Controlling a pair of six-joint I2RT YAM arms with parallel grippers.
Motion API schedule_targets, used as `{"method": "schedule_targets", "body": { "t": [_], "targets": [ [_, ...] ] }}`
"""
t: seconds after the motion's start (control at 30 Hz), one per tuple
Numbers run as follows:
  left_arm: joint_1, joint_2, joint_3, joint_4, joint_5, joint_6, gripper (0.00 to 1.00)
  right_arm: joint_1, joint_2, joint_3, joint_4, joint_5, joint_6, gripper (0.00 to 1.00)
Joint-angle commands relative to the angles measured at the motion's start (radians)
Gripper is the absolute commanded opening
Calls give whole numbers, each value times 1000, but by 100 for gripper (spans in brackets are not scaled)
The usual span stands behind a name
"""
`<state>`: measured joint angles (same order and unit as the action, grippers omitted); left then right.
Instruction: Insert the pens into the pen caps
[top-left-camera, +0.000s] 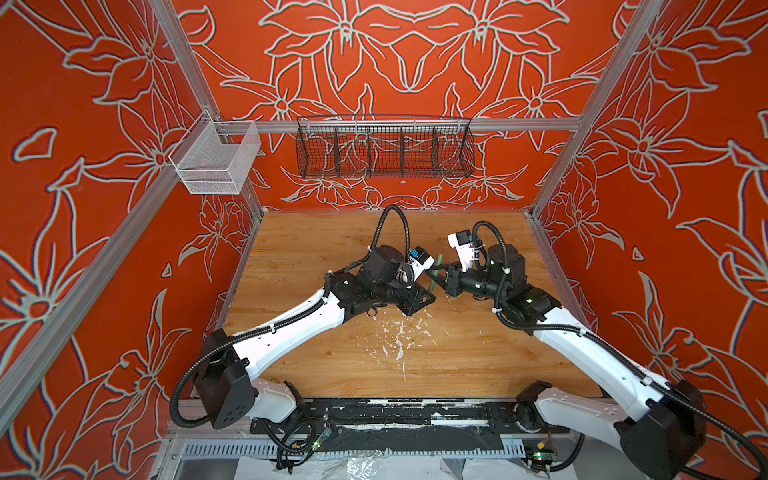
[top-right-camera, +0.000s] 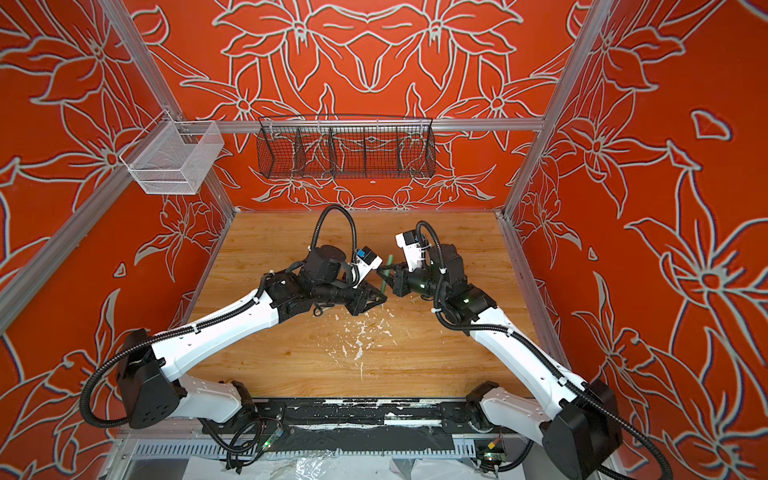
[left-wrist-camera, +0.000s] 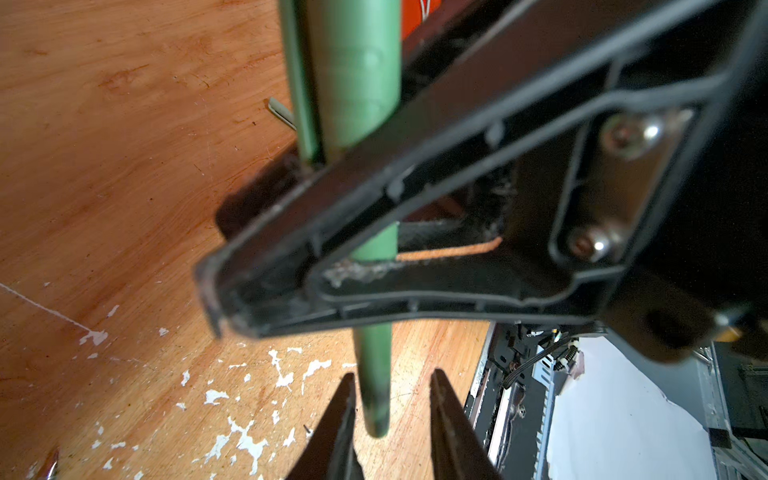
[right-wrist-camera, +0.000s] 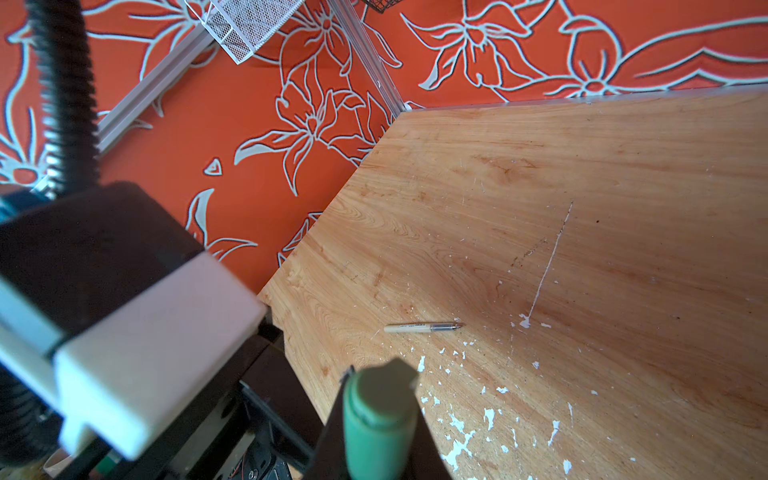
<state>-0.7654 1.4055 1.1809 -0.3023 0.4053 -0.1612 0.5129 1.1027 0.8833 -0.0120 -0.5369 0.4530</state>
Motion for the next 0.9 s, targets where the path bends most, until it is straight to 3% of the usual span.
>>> {"method": "schedule_targets", "body": {
  "t": [0.0,0.33,0.87],
  "targets": [
    [5,-2,0,22,22,-6,29,9,-15,-15,28,9,-4,0],
    [5,21,17,26,33,-11,28,13,-15,-41,79,15,21,0],
    [5,18,11,37,29,-10,12,14,-25,-64,138,36,51,0]
  ]
}}
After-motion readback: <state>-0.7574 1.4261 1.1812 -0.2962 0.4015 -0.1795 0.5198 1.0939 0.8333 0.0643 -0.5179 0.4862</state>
